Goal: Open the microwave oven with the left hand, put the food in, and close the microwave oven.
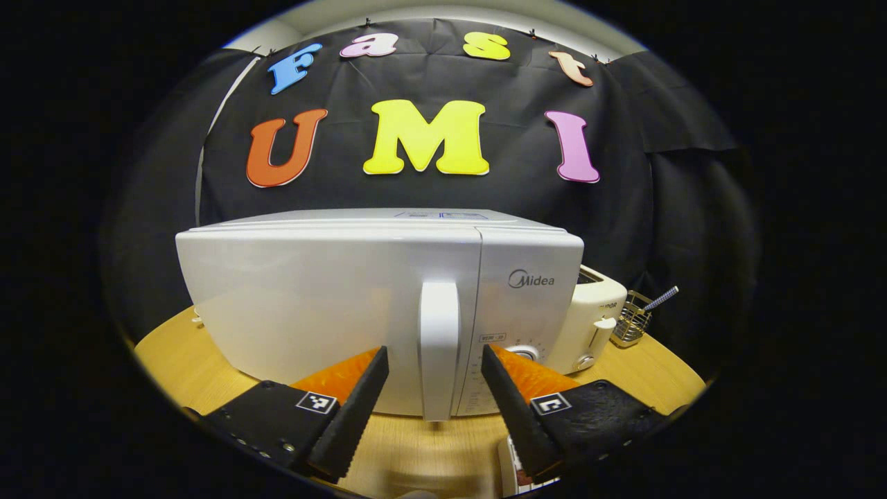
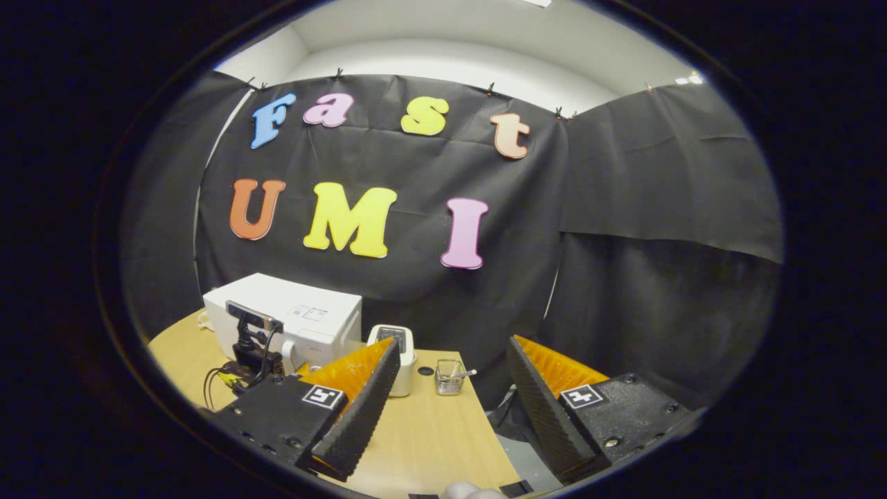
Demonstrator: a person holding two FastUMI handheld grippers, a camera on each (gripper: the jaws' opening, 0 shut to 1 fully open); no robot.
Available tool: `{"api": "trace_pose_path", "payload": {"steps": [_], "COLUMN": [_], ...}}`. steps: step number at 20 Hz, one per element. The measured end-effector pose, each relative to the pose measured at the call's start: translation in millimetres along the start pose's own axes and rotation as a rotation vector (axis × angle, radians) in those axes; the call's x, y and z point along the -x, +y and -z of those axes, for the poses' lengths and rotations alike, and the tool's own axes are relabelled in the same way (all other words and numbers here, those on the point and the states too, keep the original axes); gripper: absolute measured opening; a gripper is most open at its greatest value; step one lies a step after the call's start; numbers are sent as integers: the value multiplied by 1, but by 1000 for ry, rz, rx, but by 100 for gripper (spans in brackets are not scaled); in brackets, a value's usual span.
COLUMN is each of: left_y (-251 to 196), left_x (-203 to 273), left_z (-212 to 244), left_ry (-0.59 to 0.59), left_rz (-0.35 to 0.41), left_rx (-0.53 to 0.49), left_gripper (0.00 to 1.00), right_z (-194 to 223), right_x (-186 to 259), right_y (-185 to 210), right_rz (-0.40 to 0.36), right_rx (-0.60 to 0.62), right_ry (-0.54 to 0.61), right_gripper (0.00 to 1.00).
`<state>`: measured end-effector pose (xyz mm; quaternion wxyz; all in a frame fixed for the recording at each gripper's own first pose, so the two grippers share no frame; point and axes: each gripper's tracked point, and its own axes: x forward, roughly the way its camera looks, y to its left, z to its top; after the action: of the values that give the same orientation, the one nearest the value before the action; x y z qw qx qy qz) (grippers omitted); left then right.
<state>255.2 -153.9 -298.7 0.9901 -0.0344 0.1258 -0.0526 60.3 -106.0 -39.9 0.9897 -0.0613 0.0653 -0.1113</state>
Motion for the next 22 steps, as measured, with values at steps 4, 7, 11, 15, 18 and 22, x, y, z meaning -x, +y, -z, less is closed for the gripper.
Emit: {"api": "trace_pose_path", "payload": {"steps": [4,7,11,15,18,22], "left_y": [-1,-2,1,0,1,1], "left_x": [0,-4,-1,-1,1,8], "left_z": [-11,-8,-8,-7,-8,-1], "left_ry": [-41,-47,-43,-37,-28,5], "left_rz": [8,7,8,10,27,35], "left_rx": [-17,-44,-45,-44,-35,-21], "left_gripper": [24,25,19,12,12,13], "right_z": [-3,0,4,7,6,5], "right_x": [1,2,2,4,6,10], "right_y": [0,-2,-1,2,2,5], "right_rz": [1,4,-3,-14,-18,-32], "right_rx": [19,31,16,8,6,6], "right_ry": [-7,-6,5,12,6,2], "right_gripper": [99,99,99,99,99,99]}}
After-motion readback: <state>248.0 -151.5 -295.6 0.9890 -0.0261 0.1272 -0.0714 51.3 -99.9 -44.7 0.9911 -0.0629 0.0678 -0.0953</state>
